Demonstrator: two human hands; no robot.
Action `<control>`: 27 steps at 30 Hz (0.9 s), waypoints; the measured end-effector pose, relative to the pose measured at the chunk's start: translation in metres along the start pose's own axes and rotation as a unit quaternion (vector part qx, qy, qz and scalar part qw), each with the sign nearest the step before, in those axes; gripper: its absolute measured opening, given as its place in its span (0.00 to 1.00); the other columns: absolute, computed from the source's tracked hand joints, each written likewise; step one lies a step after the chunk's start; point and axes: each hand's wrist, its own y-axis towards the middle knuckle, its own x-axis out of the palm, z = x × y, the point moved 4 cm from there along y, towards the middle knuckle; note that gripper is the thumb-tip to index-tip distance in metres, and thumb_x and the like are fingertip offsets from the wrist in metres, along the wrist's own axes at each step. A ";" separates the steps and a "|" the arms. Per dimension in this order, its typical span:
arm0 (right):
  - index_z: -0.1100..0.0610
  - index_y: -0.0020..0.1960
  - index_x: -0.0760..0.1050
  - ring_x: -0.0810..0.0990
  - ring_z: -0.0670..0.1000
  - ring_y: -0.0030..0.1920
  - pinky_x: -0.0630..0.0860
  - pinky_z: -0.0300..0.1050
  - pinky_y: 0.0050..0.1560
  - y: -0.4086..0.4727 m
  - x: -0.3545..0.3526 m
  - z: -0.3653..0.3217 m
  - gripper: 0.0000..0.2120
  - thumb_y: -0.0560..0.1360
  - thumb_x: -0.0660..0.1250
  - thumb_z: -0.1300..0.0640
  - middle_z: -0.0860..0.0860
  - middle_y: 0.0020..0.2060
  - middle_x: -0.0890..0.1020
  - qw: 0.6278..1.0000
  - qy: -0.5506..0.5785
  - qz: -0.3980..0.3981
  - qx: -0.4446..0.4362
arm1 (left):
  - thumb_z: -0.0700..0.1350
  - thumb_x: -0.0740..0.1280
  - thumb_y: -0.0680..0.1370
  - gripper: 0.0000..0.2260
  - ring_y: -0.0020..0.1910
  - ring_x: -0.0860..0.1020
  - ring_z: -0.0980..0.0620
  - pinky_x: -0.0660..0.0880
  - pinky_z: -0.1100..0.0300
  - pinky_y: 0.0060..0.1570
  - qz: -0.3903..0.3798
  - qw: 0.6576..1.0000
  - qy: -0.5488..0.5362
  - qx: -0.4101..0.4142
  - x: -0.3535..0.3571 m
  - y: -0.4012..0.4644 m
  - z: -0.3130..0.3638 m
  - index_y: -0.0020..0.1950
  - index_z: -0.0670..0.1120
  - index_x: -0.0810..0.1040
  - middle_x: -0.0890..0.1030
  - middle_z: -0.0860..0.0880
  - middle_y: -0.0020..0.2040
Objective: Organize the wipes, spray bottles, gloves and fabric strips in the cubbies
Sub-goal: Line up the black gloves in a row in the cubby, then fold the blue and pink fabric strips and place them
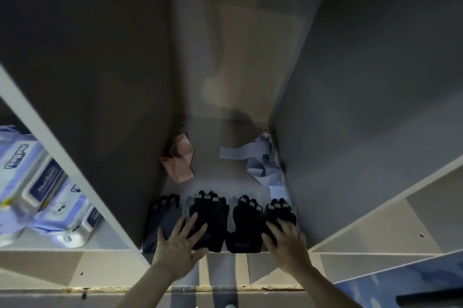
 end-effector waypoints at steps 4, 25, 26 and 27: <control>0.51 0.56 0.78 0.74 0.54 0.60 0.70 0.50 0.55 0.030 -0.033 -0.008 0.18 0.72 0.56 0.46 0.50 0.57 0.77 0.995 0.019 0.087 -0.037 | 0.69 0.31 0.73 0.36 0.74 0.58 0.46 0.72 0.32 0.56 0.042 0.999 -0.001 -0.021 -0.015 -0.003 0.002 0.71 0.60 0.65 0.65 0.50 0.75; 0.55 0.75 0.58 0.65 0.54 0.71 0.68 0.46 0.68 0.151 -0.136 -0.035 0.25 0.80 0.57 0.61 0.49 0.74 0.61 0.918 0.371 0.140 -0.026 | 0.54 0.59 0.80 0.26 0.78 0.45 0.51 0.55 0.44 0.74 0.228 0.951 -0.207 -0.015 -0.149 0.006 0.023 0.76 0.58 0.54 0.45 0.54 0.79; 0.57 0.76 0.57 0.65 0.51 0.71 0.67 0.39 0.68 0.141 -0.156 -0.041 0.25 0.80 0.56 0.66 0.47 0.72 0.62 0.880 0.447 0.158 -0.040 | 0.54 0.59 0.79 0.26 0.78 0.46 0.51 0.54 0.44 0.74 0.234 0.948 -0.216 -0.007 -0.155 0.006 0.028 0.76 0.57 0.55 0.46 0.53 0.79; 0.59 0.75 0.57 0.64 0.49 0.70 0.66 0.30 0.65 0.132 -0.175 -0.047 0.25 0.80 0.56 0.69 0.46 0.70 0.63 0.844 0.504 0.170 -0.063 | 0.54 0.60 0.79 0.26 0.78 0.46 0.51 0.53 0.45 0.74 0.242 0.944 -0.225 0.003 -0.162 0.005 0.034 0.76 0.57 0.56 0.47 0.52 0.79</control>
